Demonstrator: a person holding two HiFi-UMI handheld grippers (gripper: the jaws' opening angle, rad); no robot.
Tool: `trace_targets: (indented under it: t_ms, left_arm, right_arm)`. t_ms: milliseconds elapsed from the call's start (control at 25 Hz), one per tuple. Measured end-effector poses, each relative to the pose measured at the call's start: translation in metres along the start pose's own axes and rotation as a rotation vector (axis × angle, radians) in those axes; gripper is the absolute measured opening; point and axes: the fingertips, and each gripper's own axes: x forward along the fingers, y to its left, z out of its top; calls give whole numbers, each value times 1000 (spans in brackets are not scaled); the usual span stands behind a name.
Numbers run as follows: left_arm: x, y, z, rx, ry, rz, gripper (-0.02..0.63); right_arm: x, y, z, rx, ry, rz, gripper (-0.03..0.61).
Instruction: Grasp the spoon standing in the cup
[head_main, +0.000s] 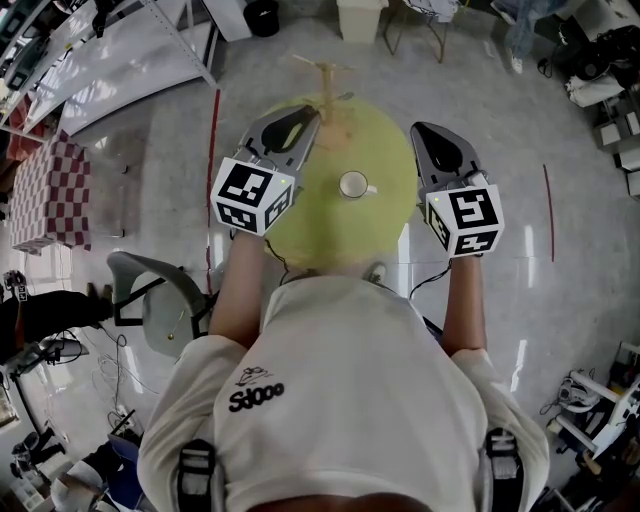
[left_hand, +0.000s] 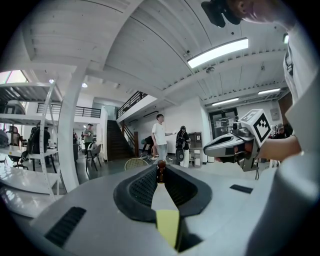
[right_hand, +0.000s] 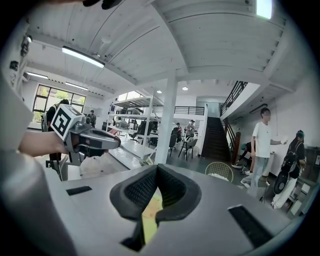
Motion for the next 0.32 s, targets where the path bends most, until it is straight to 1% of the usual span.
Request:
trace_targets:
  t_ms: [320]
  left_arm:
    - [-2,-5,-5,-3,11,-4,60]
  right_arm:
    - [1,6,-5,-6,10,18,16]
